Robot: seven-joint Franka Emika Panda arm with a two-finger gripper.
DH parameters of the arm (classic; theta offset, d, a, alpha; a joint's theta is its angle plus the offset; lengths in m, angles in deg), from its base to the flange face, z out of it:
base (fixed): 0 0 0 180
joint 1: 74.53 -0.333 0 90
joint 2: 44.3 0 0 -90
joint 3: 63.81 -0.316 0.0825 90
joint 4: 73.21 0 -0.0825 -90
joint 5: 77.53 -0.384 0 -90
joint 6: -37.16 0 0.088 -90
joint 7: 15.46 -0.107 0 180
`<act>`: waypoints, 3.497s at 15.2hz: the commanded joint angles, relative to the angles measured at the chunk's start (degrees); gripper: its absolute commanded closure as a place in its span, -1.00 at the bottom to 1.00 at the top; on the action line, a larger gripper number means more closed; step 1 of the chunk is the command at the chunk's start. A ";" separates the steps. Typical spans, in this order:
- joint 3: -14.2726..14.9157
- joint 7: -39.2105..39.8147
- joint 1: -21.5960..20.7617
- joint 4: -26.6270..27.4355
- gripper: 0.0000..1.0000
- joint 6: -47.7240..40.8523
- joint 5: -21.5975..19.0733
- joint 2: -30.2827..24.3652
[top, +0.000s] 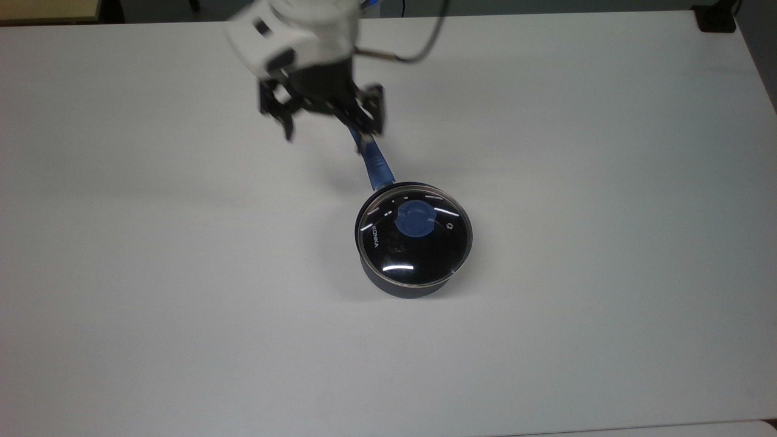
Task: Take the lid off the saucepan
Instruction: 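Move the gripper over the saucepan and lower it to the blue lid knob, then close the gripper on the blue knob of the glass lid, then lift the glass lid off the saucepan and carry it beside the pan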
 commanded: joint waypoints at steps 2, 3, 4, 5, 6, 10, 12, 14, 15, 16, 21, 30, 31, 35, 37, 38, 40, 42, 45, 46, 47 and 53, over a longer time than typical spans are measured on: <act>0.25 -2.13 -4.78 -5.66 -1.00 3.44 -0.52 6.35; 0.25 -2.21 -5.22 -6.81 -1.00 3.44 -0.61 7.76; 0.25 -2.30 -5.31 -7.43 -1.00 3.53 -0.61 8.64; 0.16 -2.30 -5.40 -7.69 -1.00 3.53 -0.69 9.52; -0.27 -2.30 -5.58 -7.70 -1.00 3.70 -0.87 9.88; -2.48 -2.39 -5.58 -8.05 -1.00 5.72 -0.78 11.90; -2.65 -2.48 -5.49 -8.13 -1.00 6.25 -0.78 12.69; -2.65 -2.48 -5.67 -8.05 -1.00 7.39 -0.70 13.22; -2.57 -2.57 -5.67 -8.13 -1.00 7.57 -0.69 13.66; -2.56 -3.00 -5.75 -8.13 -1.00 7.83 -0.69 13.83; -2.48 -3.70 -6.63 -9.80 -0.94 7.84 -0.43 16.64; -1.86 -3.36 -6.72 -10.60 -0.03 7.40 -0.34 16.74; -1.86 -3.27 -6.72 -10.51 -0.02 7.14 -0.34 16.56; -1.77 -0.56 -6.63 -11.38 0.08 1.53 -0.52 14.81; -1.86 1.55 -6.37 -13.31 0.08 -3.66 -0.61 14.63; -1.77 2.96 -6.28 -13.49 0.09 -6.11 -0.43 13.93; -0.90 5.68 -5.32 -13.50 0.16 -8.24 -0.26 12.26; 2.25 7.79 -5.23 -13.41 0.17 -9.65 -0.34 12.17; 7.18 10.70 -4.44 -12.62 0.17 -8.78 -0.69 12.34; 7.97 11.14 -3.57 -12.10 0.17 -7.91 -0.78 12.43; 8.50 12.19 -1.82 -11.39 0.17 -4.85 -0.96 12.43; 8.95 13.69 4.17 -4.37 0.17 5.00 -0.96 13.13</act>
